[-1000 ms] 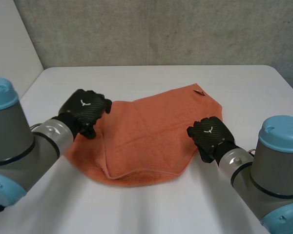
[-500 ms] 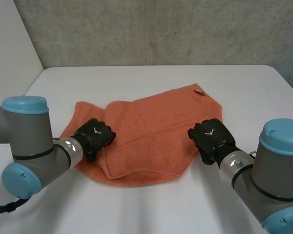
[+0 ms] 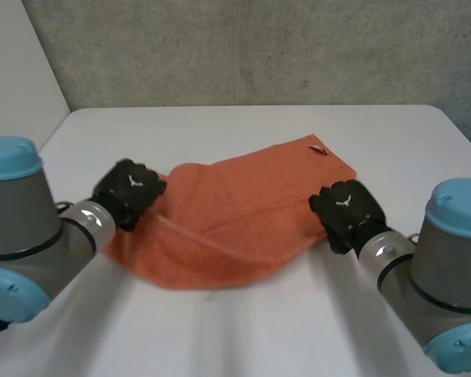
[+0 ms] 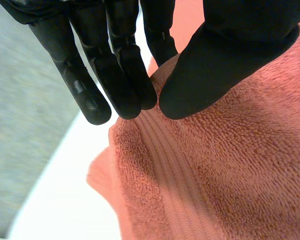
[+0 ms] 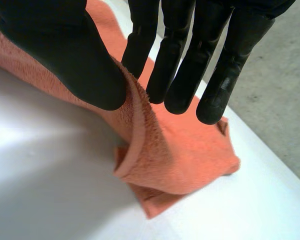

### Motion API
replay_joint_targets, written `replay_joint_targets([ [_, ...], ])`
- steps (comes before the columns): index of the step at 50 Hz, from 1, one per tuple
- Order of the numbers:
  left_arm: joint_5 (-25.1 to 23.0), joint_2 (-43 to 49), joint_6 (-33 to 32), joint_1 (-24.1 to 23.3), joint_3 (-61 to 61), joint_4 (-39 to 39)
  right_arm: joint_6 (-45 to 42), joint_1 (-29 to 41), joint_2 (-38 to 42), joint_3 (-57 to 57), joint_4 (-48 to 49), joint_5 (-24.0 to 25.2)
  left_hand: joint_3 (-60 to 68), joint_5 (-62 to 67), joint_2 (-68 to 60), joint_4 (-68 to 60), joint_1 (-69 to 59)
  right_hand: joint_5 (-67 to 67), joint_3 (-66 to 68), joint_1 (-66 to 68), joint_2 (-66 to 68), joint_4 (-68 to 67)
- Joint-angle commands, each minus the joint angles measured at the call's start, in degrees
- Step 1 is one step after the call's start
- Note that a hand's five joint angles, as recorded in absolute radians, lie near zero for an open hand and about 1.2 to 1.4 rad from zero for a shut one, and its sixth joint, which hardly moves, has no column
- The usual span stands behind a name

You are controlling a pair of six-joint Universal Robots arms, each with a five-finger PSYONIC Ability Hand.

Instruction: Fold the laundry

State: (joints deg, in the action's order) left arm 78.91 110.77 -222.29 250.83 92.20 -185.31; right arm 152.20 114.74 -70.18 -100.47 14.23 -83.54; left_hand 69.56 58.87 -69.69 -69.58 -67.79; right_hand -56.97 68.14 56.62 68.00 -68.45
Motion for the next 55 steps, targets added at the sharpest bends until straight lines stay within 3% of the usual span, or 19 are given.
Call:
replay_joint_targets([
  [1, 0.5, -11.4, 0.1, 0.3, 6.2, -2.2, -0.2, -3.0, -4.7, 2.6, -8.0, 0.0, 10.4, 11.1, -10.3, -10.4, -12.2, -13.0, 11.9, 23.4, 12.0, -11.5],
  [4, 0.5, -15.6, 0.0, 1.8, 9.3, -1.6, -0.5, -3.2, -5.1, 3.8, -12.3, 0.0, 10.4, 11.1, -10.3, -10.4, -12.2, -13.0, 11.9, 23.4, 12.0, -11.5],
  [6, 0.5, -19.2, -0.2, 3.4, 12.6, 1.8, -1.7, -3.2, -5.8, 5.9, -22.3, 0.8, 10.4, 11.1, -10.3, -10.4, -12.2, -13.0, 11.9, 23.4, 12.0, -11.5],
  [9, 0.4, -20.4, 0.0, 4.3, 13.8, 4.3, -4.3, -3.3, -6.8, 6.8, -29.9, 1.2, 10.4, 11.1, -10.3, -10.4, -12.2, -13.0, 11.9, 23.4, 12.0, -11.5],
  [11, 0.3, -21.1, 0.1, 6.3, 15.5, 9.4, -6.0, -3.2, -7.0, 6.8, -31.6, 1.2, 10.4, 11.1, -10.3, -10.4, -12.2, -13.0, 11.9, 23.4, 12.0, -11.5],
  [17, 0.0, -19.9, 1.5, 7.0, 16.7, 12.0, -10.4, -2.3, -6.0, 6.9, -30.3, 0.8, 10.4, 11.1, -10.3, -10.4, -12.2, -13.0, 11.9, 23.4, 12.0, -11.5],
  [27, 0.8, -1.5, 4.8, 6.2, 7.3, 0.1, -10.9, -2.3, 4.4, 15.5, -22.7, -1.0, 10.4, 11.1, -10.3, -10.4, -12.2, -13.0, 11.9, 23.4, 12.0, -11.5],
  [34, 4.3, 1.7, 6.1, 5.5, -9.2, -9.2, -10.4, -1.4, 8.0, 32.3, -17.1, -6.5, 10.4, 11.1, -10.3, -10.4, -12.2, -13.0, 11.9, 23.4, 12.0, -11.5],
  [36, 5.2, 1.5, 7.2, 5.2, -14.0, -11.7, -10.5, -0.8, 7.7, 41.5, -9.4, -9.0, 10.4, 11.1, -10.3, -10.4, -12.2, -13.0, 11.9, 23.4, 12.0, -11.5],
  [39, 7.1, 0.6, 10.4, 4.9, -22.4, -18.5, -10.7, -0.7, 7.1, 44.9, -4.6, -9.4, 10.4, 11.1, -10.3, -10.4, -12.2, -13.0, 11.9, 23.4, 12.0, -11.5],
  [41, 8.4, -0.5, 12.2, 4.9, -25.2, -22.7, -10.7, -0.7, 4.5, 48.3, 5.2, -9.0, 10.4, 11.1, -10.3, -10.4, -12.2, -13.0, 11.9, 23.4, 12.0, -11.5],
  [44, 11.7, -3.3, 15.8, 5.4, -27.3, -29.1, -10.8, -0.7, 1.6, 47.4, 10.7, -8.2, 10.4, 11.1, -10.3, -10.4, -12.2, -13.0, 11.9, 23.4, 12.0, -11.5],
  [50, 13.1, -5.0, 17.9, 5.0, -21.1, -29.1, -10.5, -0.7, 0.3, 42.2, 6.7, -3.5, 10.4, 11.1, -10.3, -10.4, -12.2, -13.0, 11.9, 23.4, 12.0, -11.5],
  [55, 13.0, -5.8, 18.0, 4.9, -10.6, -28.3, -10.6, -1.4, 0.3, 33.3, -2.7, 2.5, 10.4, 11.1, -10.3, -10.4, -12.2, -13.0, 11.9, 23.4, 12.0, -11.5],
])
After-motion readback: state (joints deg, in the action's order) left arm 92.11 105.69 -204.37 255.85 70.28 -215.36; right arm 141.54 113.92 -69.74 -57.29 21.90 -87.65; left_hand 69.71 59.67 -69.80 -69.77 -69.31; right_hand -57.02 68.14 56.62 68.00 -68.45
